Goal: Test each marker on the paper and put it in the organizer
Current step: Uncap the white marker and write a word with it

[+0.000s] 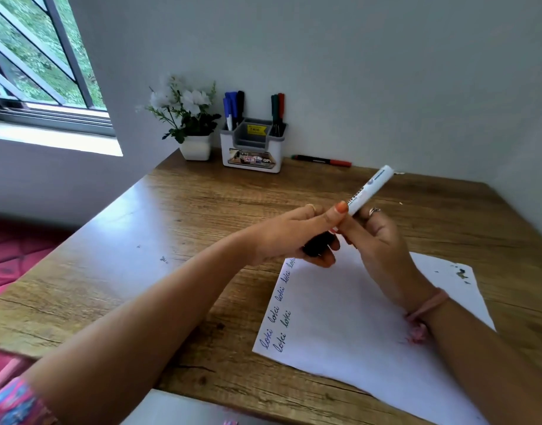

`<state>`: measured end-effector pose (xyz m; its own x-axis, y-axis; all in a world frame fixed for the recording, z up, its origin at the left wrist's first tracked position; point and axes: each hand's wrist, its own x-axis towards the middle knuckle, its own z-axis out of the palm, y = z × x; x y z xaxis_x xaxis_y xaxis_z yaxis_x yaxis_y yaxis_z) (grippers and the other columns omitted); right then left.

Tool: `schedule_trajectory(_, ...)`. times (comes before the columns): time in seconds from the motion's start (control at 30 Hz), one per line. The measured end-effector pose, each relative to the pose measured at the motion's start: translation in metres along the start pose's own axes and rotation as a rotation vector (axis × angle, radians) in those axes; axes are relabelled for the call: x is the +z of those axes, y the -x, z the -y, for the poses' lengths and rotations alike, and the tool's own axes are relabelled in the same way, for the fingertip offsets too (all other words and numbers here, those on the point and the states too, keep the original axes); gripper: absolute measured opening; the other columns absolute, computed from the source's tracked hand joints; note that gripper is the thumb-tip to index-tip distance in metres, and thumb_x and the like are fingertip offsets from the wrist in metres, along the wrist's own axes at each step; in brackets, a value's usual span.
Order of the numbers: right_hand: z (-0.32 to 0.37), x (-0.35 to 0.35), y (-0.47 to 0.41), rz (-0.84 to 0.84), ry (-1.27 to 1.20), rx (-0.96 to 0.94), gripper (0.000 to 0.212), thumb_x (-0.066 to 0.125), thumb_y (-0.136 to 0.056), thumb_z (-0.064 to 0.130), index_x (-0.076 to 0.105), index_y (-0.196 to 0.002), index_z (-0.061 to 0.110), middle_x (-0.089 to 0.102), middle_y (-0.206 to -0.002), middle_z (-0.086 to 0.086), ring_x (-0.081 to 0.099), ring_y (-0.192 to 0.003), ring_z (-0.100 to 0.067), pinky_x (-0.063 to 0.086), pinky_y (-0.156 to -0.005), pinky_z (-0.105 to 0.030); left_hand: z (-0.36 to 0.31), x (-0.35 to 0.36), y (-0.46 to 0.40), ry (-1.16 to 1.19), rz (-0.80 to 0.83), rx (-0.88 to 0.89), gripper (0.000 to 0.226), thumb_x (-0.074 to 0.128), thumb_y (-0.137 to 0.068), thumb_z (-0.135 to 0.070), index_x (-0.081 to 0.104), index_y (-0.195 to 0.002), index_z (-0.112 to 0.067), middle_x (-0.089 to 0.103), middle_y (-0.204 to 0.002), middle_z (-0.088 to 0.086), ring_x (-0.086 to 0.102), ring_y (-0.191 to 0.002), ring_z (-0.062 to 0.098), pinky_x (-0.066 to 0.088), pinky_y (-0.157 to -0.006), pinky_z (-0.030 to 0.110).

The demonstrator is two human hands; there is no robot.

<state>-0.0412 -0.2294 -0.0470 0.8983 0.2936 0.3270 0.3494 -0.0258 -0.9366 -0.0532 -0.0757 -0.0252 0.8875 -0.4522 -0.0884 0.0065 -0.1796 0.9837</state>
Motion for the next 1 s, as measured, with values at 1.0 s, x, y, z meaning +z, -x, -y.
schedule_trajectory(1.0,-0.014,0.004,-0.006,0.072,-0.418,0.041,0.039,0.079,-0.060,0.054,0.074,-0.089,0.029,0.060,-0.076,0.007,0.046,-0.075,-0.009,0.043,-0.066,-0.016,0.004,0.000,-0.002,-0.142,-0.160,0.219,0.035,0.050,-0.095,-0.033,0.056,-0.113,-0.004,0.037,-0.056,-0.003,0.030,-0.041,0.004,0.023,-0.038,0.020)
